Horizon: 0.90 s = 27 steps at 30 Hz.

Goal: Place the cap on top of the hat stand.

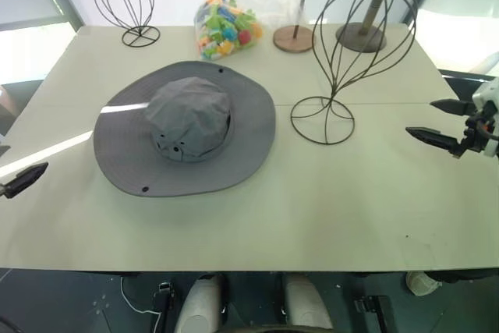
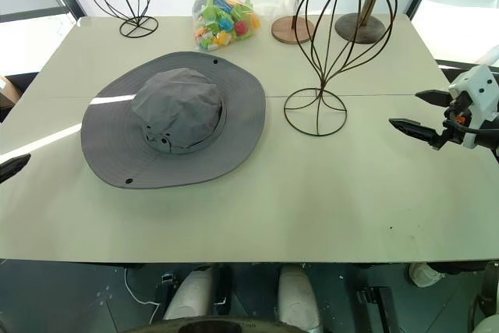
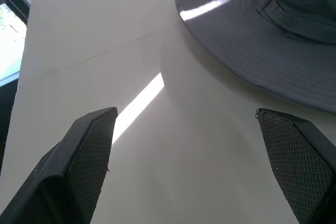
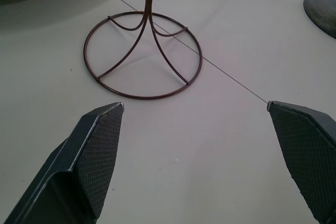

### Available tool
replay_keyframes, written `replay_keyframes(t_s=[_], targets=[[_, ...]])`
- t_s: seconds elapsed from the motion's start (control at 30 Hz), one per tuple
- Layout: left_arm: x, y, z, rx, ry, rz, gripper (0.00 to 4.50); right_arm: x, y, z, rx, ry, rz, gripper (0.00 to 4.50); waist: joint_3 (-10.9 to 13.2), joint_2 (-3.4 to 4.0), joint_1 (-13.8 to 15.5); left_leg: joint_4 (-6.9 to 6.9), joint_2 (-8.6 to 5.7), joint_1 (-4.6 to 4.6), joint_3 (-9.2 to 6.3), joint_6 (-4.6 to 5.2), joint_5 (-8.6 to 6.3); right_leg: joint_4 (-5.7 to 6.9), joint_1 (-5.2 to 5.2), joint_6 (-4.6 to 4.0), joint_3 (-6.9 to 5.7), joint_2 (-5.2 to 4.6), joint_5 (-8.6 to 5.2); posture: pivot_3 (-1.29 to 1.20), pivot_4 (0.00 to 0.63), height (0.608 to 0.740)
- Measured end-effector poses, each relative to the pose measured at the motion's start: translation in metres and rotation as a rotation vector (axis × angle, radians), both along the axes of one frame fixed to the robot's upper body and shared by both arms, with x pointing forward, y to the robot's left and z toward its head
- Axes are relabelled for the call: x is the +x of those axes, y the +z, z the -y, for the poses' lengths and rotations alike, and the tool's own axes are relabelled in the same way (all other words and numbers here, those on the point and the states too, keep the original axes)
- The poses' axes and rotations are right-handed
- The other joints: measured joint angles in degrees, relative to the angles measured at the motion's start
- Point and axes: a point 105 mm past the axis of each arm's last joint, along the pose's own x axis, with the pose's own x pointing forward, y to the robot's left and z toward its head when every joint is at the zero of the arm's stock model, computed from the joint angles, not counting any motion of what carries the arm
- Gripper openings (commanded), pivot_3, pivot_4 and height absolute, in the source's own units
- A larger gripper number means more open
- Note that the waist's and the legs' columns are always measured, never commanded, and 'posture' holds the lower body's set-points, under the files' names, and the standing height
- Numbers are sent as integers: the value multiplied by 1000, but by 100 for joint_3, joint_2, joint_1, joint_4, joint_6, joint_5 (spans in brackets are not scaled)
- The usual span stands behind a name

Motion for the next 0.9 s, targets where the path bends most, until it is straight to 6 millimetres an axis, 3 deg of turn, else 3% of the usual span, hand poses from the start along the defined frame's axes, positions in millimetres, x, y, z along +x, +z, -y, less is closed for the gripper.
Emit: replay_keyframes(t_s=[0.3,0.4,0.53,0.63,0.73,0.9], targets=[[2,3,3,-2,-25,4,4414,2,0,-2,9,4,7,4500,0,0,2,8,2,0,0,0,0,8,1,0,0,17,0,0,150,739],[8,3,13,-3,-80,-27,4414,1,-2,-3,14,12,-3,4500,0,0,17,15,2,1,0,1,0,12,6,0,-1,20,0,0,150,739],[25,14,46,62,-246,-32,4414,0,-1,-17,20,66,-33,4500,0,0,36,32,2,-1,-4,1,0,18,11,1,-2,21,0,0,150,739],[34,35,79,175,-400,-8,4414,-6,11,-43,17,165,-29,4500,0,0,25,36,3,-2,-5,3,-1,22,9,1,-1,23,0,0,150,739],[32,47,115,269,-559,-12,4414,-25,9,-70,15,280,-71,4500,1,0,30,36,5,-3,-6,10,-5,22,10,2,-1,26,0,0,150,739],[12,27,165,380,-834,-96,4414,-60,4,-107,5,418,-149,4500,4,5,13,42,8,-4,-4,10,-5,22,10,2,3,31,-1,0,150,739]])
